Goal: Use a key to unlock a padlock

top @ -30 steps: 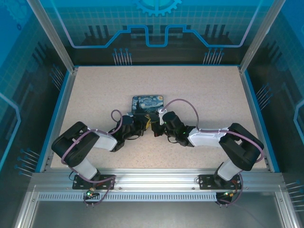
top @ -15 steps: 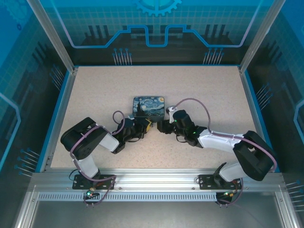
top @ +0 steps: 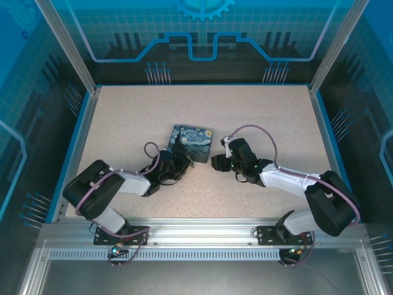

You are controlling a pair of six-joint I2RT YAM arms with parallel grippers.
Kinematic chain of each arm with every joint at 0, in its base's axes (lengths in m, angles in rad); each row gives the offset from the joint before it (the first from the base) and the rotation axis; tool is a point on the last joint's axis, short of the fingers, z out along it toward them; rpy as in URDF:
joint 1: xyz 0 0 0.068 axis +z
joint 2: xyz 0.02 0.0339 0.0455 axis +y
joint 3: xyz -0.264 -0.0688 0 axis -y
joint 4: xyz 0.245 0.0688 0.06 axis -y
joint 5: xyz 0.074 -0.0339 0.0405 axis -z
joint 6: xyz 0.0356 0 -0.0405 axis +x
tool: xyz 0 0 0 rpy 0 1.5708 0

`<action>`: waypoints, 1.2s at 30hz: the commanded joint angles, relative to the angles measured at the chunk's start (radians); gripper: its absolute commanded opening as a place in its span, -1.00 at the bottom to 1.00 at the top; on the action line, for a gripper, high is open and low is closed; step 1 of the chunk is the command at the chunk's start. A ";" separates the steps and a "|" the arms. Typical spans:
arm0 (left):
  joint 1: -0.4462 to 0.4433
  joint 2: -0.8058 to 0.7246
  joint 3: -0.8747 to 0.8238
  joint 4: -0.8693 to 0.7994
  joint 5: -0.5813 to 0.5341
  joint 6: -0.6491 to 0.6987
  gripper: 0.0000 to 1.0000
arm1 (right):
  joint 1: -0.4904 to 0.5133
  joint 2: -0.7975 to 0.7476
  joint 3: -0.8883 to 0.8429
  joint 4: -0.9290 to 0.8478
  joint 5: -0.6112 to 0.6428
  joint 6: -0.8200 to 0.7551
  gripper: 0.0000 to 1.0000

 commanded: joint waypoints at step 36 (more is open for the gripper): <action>0.475 0.047 0.497 -0.601 0.401 0.672 0.62 | -0.165 0.397 0.427 -0.012 -0.408 0.202 0.99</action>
